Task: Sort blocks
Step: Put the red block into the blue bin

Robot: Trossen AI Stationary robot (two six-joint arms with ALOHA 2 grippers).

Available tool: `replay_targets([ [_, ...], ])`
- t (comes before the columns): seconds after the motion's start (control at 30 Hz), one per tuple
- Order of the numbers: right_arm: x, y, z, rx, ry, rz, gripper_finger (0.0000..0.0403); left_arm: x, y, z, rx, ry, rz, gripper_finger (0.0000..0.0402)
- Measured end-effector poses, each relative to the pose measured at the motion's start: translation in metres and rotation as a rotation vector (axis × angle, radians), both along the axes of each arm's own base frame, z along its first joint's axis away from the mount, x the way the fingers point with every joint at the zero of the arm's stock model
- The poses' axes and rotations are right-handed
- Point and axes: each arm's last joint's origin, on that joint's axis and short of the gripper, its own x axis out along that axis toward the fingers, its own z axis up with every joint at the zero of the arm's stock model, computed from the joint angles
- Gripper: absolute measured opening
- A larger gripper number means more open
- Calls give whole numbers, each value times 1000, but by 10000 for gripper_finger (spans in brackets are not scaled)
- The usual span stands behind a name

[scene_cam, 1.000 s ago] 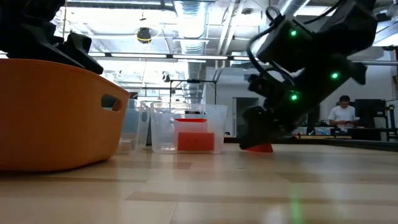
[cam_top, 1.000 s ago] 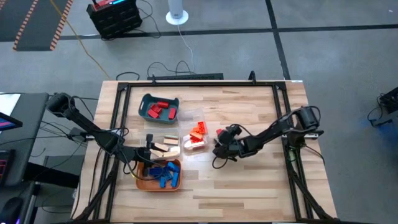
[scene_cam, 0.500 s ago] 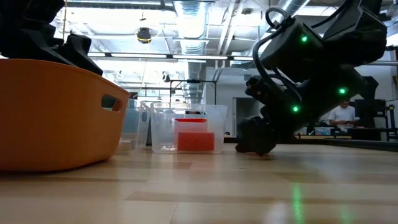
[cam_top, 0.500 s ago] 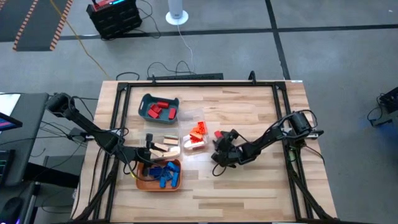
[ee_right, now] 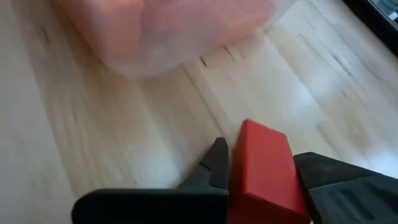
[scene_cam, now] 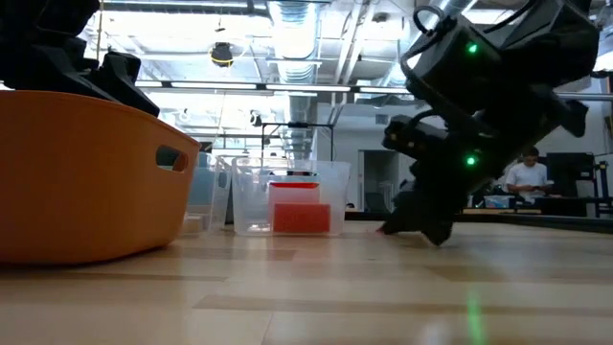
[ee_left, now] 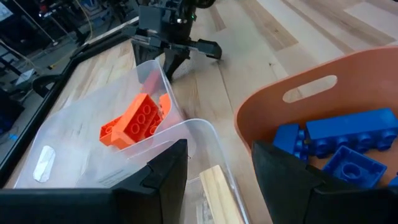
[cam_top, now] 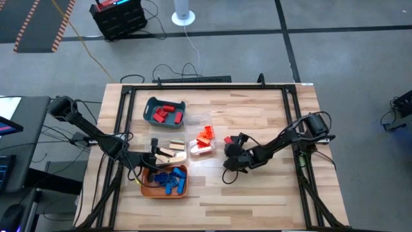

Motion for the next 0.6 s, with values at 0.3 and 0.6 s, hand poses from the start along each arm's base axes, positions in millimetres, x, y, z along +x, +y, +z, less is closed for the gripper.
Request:
replay_targets([
  [0.3,0,1,39,17,23,30,1,0,0,0,-3,-1,1,173],
  [0.6,4,2,61,177,-52,-53,39,0,0,0,-2,2,1,174],
])
